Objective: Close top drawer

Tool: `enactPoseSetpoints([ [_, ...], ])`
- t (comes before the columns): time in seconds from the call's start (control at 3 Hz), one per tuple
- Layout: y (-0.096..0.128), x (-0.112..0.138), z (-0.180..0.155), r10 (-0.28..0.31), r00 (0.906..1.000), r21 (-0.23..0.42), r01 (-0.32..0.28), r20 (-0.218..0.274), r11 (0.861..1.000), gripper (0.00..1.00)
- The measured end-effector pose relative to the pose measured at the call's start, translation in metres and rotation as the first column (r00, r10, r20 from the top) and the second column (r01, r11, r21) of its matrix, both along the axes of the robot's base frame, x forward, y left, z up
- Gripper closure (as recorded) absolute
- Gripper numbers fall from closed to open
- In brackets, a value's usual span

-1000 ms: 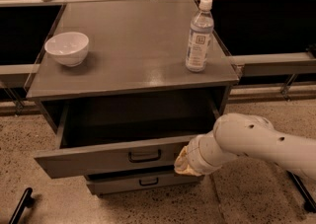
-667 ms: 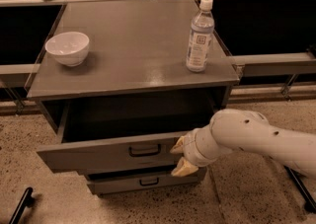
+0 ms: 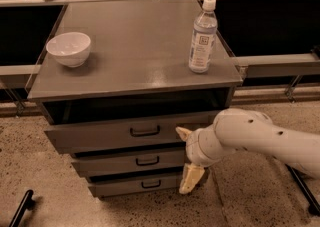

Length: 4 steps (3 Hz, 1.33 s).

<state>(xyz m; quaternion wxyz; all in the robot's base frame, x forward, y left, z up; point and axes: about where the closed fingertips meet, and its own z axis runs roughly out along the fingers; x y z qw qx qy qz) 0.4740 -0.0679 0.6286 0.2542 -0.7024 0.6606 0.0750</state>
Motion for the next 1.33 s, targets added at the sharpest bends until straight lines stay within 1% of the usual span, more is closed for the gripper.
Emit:
enactPoseSetpoints([
  [0.33,0.0,0.013,0.003,0.015,0.9999,0.016,-0.015,0.002,1.0,0.26],
  [0.67,-0.004,0.035,0.009,0.007,0.9998,0.022,-0.007,0.02,1.0,0.23],
  [1.0,-0.008,0.048,0.015,-0.017,0.9987,0.022,0.016,0.049,1.0,0.0],
  [1.33,-0.008,0.048,0.015,-0.017,0.9987,0.022,0.016,0.049,1.0,0.0],
])
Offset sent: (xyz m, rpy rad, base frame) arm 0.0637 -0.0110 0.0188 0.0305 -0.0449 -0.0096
